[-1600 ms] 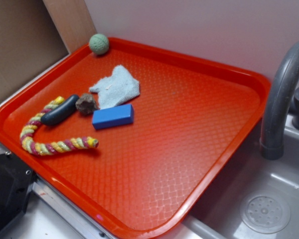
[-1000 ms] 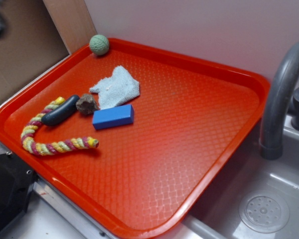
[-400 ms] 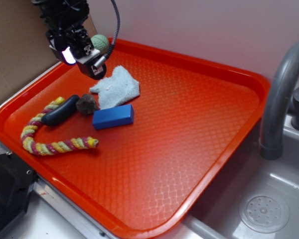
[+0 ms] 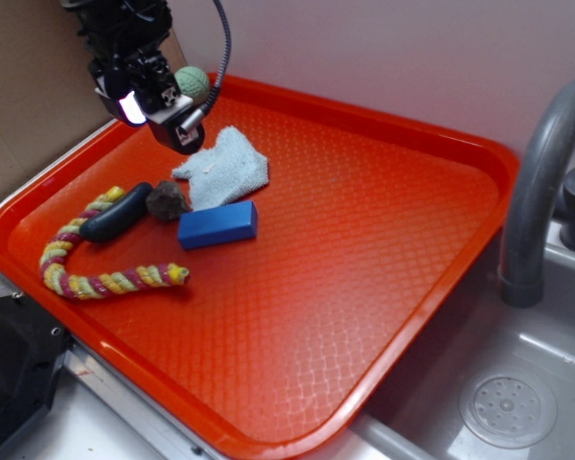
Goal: Grab the blue cloth.
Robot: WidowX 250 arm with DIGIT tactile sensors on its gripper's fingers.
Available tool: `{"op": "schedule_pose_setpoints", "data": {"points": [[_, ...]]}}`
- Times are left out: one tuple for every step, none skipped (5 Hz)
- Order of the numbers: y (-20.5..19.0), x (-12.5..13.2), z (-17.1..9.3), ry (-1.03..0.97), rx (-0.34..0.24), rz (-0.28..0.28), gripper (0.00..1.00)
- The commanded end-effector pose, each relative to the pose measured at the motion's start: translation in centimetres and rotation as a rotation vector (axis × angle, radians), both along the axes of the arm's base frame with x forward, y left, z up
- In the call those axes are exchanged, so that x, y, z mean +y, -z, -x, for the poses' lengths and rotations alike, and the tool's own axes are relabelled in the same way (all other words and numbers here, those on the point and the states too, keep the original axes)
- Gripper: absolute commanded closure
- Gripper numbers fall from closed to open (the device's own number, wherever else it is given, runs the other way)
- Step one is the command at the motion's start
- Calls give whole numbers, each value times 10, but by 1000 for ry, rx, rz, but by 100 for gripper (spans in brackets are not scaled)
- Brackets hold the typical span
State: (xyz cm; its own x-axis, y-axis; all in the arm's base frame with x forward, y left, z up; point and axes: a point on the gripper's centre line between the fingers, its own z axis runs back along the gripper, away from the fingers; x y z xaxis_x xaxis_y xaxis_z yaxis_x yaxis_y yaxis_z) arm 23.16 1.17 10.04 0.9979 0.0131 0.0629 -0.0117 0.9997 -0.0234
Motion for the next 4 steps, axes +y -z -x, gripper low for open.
{"op": "schedule_pose_setpoints", "data": {"points": [[40,10,-52,-27,-52,-74,0],[54,7,-63,-32,-88,-9,0],[70,10,-65,-107,-106,63,0],[77,18,-65,-160,-61,59,100]]}}
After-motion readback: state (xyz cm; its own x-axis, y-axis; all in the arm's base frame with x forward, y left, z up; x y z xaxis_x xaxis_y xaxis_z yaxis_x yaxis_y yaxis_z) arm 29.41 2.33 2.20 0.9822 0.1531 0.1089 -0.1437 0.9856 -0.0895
